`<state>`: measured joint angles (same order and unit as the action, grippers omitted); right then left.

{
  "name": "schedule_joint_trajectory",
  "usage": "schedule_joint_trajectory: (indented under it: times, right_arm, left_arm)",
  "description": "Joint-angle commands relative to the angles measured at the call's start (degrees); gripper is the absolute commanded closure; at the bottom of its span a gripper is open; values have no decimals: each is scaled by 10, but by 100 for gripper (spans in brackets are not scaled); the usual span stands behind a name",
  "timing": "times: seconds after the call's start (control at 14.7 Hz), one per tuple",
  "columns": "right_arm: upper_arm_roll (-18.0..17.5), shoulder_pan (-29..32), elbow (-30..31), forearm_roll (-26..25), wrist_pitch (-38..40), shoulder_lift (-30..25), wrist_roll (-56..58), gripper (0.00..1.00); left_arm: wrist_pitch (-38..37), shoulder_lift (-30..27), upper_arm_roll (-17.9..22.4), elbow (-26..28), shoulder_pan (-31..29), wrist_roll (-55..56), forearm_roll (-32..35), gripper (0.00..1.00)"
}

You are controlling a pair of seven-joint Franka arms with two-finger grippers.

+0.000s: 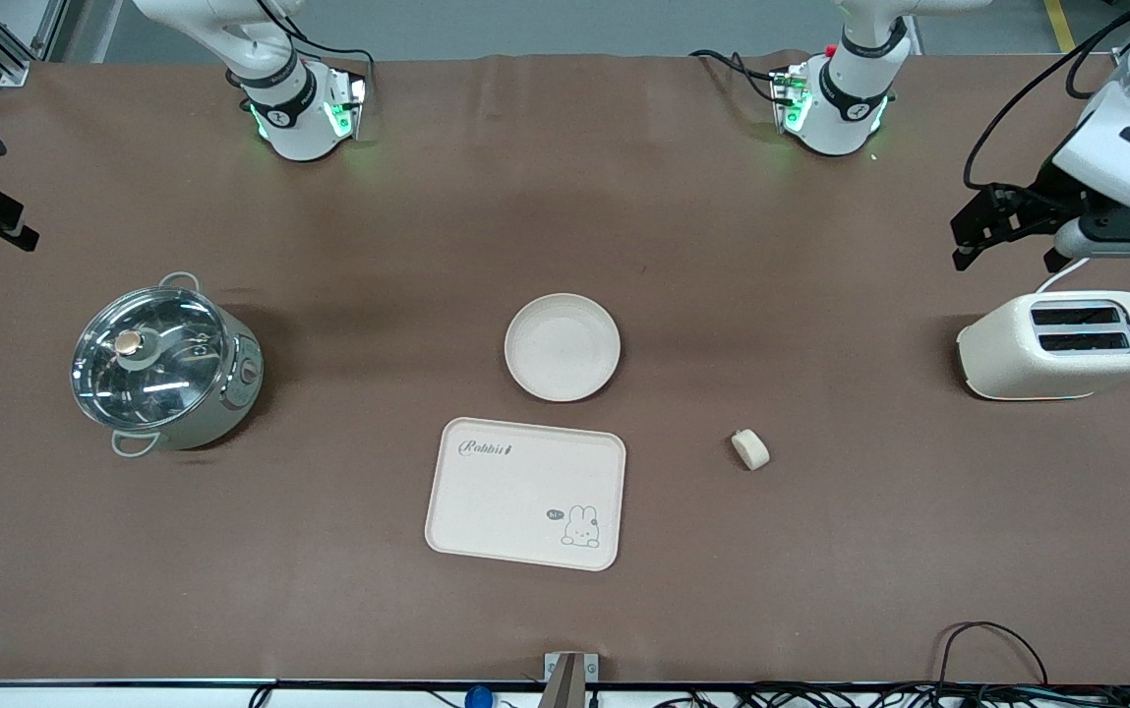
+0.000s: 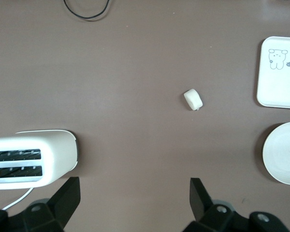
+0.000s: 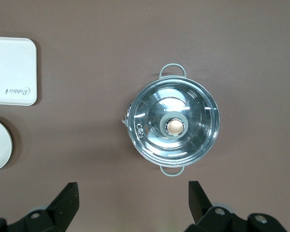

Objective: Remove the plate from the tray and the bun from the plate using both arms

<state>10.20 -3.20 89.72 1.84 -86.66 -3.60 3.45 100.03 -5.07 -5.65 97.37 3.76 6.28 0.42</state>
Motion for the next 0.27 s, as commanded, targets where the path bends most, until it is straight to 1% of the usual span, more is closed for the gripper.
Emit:
schedule_joint_trajectory:
  times: [0.0,0.2]
  right_arm:
    - [-3,-5,6,-7,1,-13,-17,0]
    - [-17,-7,5,-9,-1,-11,-42,0]
  left_arm:
    - [-12,17,-2,-29,0,-2,-1,0]
    - [-24,18,-1,-39,-3,0,0,0]
